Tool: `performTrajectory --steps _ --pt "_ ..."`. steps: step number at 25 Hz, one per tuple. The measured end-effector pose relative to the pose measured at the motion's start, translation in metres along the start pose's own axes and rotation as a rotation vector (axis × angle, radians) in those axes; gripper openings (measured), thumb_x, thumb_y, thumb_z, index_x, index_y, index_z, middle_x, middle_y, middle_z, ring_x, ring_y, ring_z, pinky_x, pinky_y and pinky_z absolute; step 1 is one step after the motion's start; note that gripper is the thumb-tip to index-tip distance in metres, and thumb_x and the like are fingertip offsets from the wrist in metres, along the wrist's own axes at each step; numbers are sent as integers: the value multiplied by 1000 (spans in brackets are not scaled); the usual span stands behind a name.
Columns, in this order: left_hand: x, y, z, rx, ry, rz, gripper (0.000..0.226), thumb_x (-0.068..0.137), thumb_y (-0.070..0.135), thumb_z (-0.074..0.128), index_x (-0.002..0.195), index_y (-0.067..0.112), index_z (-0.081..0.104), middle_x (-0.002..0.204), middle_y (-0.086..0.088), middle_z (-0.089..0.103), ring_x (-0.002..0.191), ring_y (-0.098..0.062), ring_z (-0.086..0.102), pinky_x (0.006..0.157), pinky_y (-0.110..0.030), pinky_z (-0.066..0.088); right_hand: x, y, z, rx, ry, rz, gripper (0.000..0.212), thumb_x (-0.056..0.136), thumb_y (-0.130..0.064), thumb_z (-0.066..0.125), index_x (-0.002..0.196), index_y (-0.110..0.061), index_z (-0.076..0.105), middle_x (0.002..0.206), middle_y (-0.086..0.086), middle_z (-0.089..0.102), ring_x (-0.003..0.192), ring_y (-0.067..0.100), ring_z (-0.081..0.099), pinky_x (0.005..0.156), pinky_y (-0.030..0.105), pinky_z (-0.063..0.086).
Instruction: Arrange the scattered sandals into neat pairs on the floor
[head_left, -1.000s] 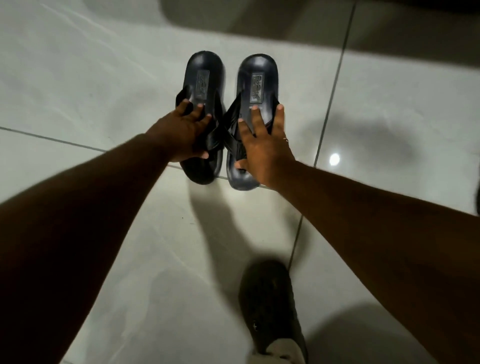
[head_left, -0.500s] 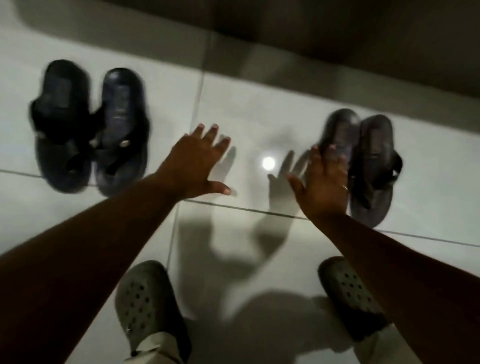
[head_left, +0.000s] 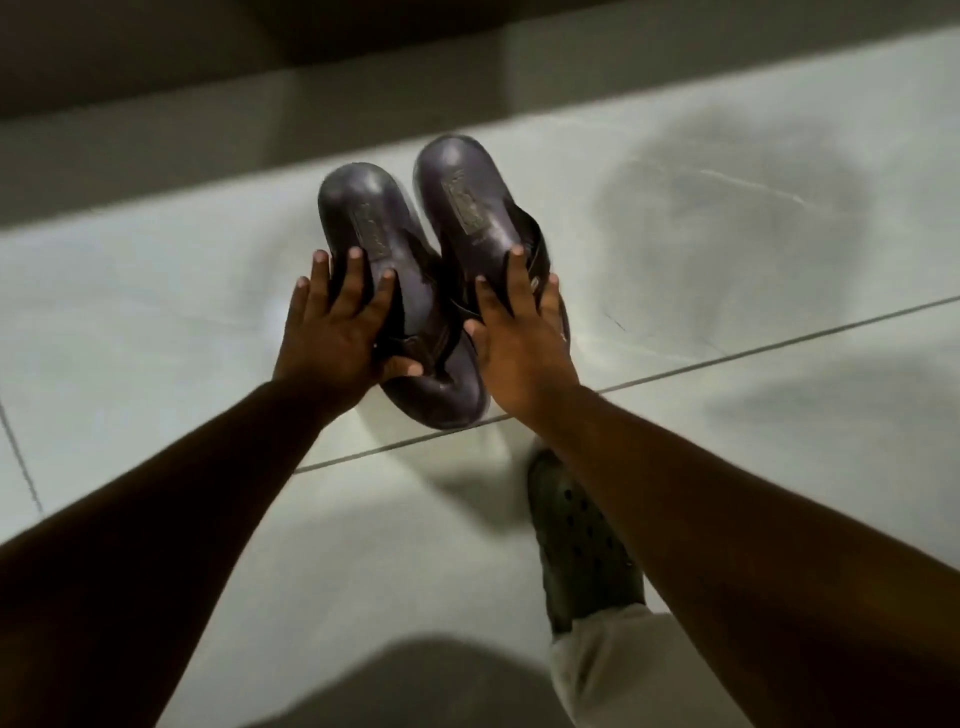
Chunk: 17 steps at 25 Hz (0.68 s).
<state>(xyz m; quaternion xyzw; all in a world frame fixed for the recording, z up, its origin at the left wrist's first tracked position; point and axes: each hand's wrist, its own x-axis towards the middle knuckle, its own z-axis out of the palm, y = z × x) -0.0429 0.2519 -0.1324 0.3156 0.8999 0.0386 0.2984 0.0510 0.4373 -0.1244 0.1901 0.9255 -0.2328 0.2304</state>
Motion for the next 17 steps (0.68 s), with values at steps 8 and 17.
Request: performTrajectory --steps 8,17 --pt "129 244 0 -55 30 143 106 72 66 58 152 20 7 162 -17 -4 147 -45 -11 117 -53 -5 15 249 -95 -98 189 110 60 95 -49 29 137 -10 46 155 29 20 136 56 28 111 64 25" --pt "164 320 -14 31 1 179 109 74 72 50 152 19 -4 163 -15 -6 149 -38 -10 118 -59 -2 13 304 -151 -35 139 283 61 90 -62 32 143 -33 32 163 5 -7 142 53 -6 111 71 9"
